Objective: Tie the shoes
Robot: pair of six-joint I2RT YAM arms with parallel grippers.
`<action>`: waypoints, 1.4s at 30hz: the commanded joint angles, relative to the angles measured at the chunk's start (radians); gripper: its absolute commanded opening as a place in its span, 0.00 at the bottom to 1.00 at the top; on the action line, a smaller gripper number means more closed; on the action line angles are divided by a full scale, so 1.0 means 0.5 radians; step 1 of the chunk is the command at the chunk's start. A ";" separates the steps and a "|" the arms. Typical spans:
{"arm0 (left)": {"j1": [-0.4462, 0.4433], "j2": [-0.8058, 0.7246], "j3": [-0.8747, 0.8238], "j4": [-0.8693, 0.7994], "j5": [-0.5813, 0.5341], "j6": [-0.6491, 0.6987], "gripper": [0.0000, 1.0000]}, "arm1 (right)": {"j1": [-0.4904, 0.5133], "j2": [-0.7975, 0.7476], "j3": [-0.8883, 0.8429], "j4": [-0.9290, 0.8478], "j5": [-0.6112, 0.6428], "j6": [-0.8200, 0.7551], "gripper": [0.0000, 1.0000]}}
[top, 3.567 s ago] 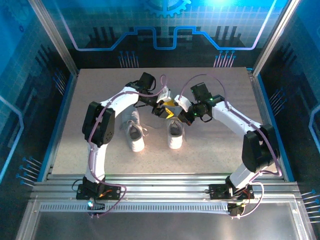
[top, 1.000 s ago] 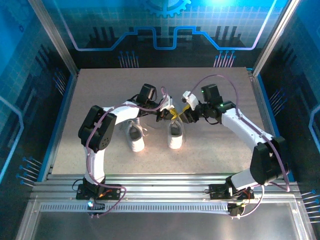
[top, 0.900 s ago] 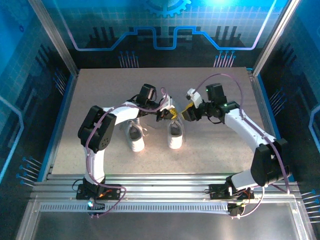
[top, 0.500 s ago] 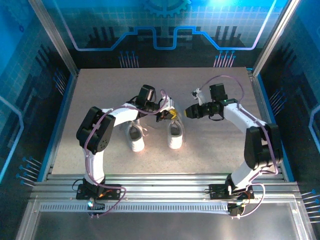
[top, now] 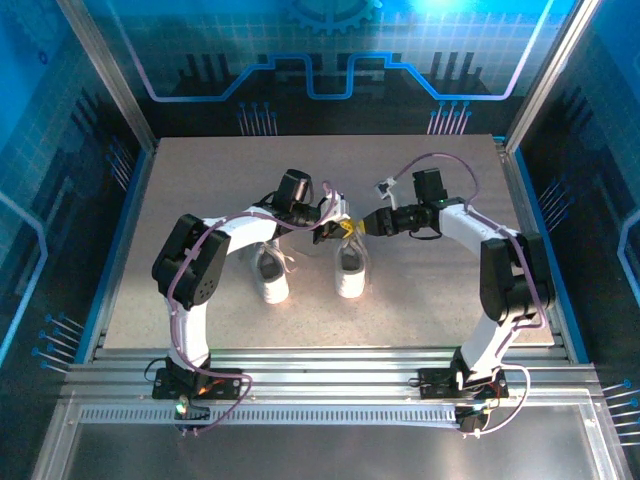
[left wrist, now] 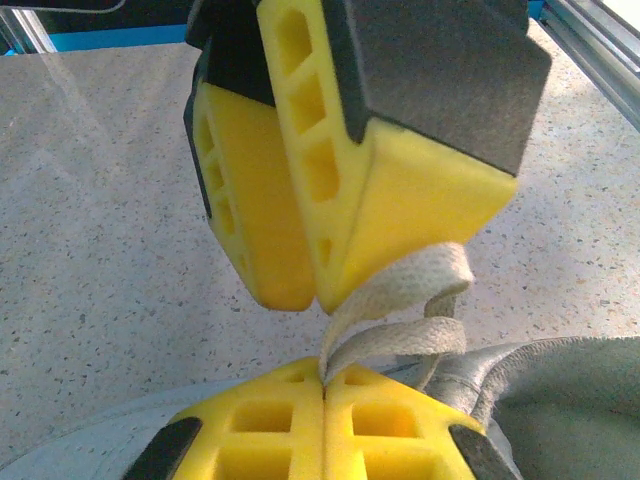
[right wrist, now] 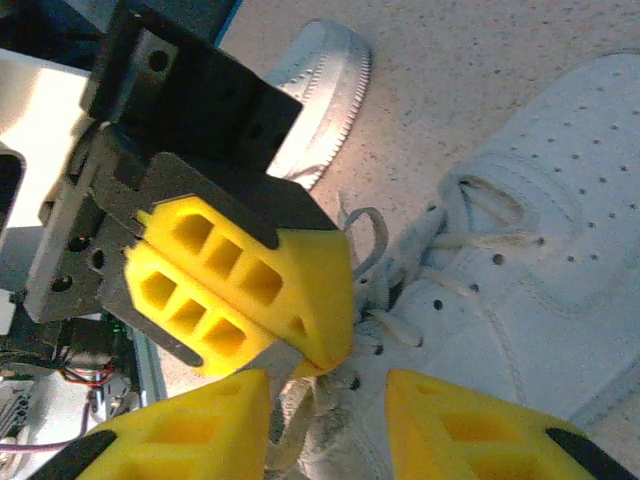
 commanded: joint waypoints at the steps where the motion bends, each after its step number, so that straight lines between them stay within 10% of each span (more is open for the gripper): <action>1: -0.019 -0.071 -0.009 -0.033 0.000 0.066 0.00 | 0.033 0.043 0.049 0.037 -0.133 0.014 0.35; 14: -0.037 -0.080 -0.012 -0.032 -0.039 0.084 0.00 | 0.090 0.108 0.090 -0.048 -0.129 -0.024 0.33; 20: -0.037 -0.098 -0.026 -0.037 -0.059 0.086 0.00 | 0.086 0.089 0.091 -0.075 -0.107 -0.039 0.00; 42: -0.037 -0.213 -0.136 0.006 -0.147 0.090 0.07 | 0.138 -0.172 0.045 -0.123 0.516 -0.250 0.00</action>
